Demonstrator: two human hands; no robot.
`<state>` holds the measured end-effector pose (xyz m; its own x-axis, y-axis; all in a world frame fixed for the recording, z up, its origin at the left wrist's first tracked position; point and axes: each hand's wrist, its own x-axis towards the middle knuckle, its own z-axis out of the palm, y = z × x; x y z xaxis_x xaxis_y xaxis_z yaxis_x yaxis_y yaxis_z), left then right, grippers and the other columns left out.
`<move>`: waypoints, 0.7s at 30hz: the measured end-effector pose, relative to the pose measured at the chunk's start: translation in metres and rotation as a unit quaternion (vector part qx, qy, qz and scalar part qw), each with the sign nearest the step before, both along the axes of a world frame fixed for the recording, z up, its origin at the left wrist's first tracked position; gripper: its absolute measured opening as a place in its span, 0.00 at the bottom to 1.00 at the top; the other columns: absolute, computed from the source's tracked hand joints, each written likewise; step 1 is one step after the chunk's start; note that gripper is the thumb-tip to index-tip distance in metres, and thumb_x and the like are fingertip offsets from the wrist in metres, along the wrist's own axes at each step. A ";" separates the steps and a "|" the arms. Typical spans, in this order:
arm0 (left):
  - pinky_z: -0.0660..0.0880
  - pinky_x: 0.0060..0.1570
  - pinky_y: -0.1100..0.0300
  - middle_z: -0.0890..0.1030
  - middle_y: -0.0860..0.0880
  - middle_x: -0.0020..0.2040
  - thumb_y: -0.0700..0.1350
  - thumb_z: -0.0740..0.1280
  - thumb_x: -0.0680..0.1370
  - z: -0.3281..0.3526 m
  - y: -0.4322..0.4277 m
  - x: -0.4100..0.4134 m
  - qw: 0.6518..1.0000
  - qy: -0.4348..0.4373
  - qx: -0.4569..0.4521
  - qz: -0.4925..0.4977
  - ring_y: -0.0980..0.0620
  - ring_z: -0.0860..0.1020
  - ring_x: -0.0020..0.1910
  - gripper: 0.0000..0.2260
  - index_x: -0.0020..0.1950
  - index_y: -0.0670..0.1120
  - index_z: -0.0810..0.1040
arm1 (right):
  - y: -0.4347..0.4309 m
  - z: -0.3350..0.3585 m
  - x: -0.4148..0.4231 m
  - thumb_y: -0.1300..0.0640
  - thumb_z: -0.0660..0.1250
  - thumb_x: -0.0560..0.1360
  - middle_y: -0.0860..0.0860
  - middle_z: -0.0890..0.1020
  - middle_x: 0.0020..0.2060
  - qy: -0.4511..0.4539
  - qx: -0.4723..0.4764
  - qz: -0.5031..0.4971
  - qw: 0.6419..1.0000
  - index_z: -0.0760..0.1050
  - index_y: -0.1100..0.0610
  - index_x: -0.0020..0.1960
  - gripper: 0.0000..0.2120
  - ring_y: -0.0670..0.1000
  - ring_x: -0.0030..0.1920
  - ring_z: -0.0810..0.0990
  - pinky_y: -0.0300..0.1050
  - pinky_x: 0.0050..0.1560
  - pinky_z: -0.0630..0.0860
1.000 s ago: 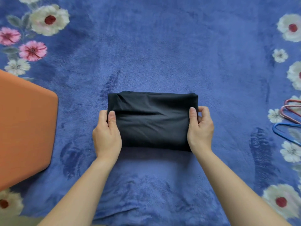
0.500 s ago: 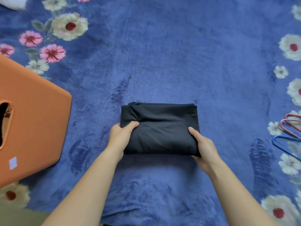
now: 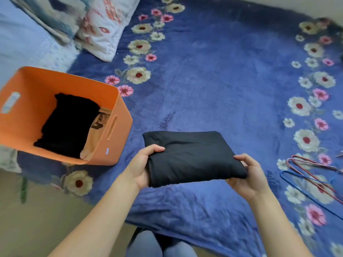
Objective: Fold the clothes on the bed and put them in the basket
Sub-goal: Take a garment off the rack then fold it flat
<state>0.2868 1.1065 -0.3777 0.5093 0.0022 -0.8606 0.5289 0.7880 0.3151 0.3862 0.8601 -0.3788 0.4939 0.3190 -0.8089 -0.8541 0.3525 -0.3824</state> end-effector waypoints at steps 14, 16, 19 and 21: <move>0.73 0.61 0.48 0.79 0.40 0.63 0.31 0.60 0.74 0.097 0.079 -0.074 0.979 -0.162 0.051 0.110 0.42 0.79 0.61 0.18 0.63 0.38 0.78 | 0.188 0.096 -0.059 0.58 0.64 0.78 0.59 0.83 0.56 -0.035 0.074 -0.004 0.997 0.72 0.64 0.68 0.20 0.57 0.58 0.82 0.53 0.63 0.74; 0.73 0.61 0.49 0.77 0.40 0.65 0.38 0.64 0.74 0.095 0.122 -0.092 0.970 -0.199 0.018 0.141 0.42 0.78 0.63 0.21 0.68 0.40 0.75 | 0.228 0.096 -0.056 0.62 0.64 0.77 0.59 0.84 0.55 -0.044 0.050 0.025 0.997 0.73 0.65 0.66 0.18 0.56 0.57 0.82 0.51 0.62 0.75; 0.66 0.66 0.48 0.72 0.40 0.71 0.63 0.53 0.78 0.093 0.194 -0.108 0.953 -0.261 -0.019 0.155 0.42 0.71 0.69 0.33 0.76 0.43 0.65 | 0.284 0.102 -0.054 0.62 0.64 0.75 0.58 0.83 0.57 -0.059 0.046 0.053 0.996 0.76 0.65 0.63 0.17 0.57 0.60 0.81 0.53 0.64 0.73; 0.50 0.75 0.49 0.64 0.42 0.76 0.70 0.34 0.76 0.091 0.244 -0.112 0.924 -0.360 -0.037 0.127 0.45 0.60 0.76 0.43 0.78 0.43 0.59 | 0.326 0.100 -0.055 0.62 0.63 0.75 0.59 0.83 0.55 -0.056 0.043 0.081 0.994 0.78 0.64 0.59 0.15 0.58 0.55 0.82 0.52 0.60 0.76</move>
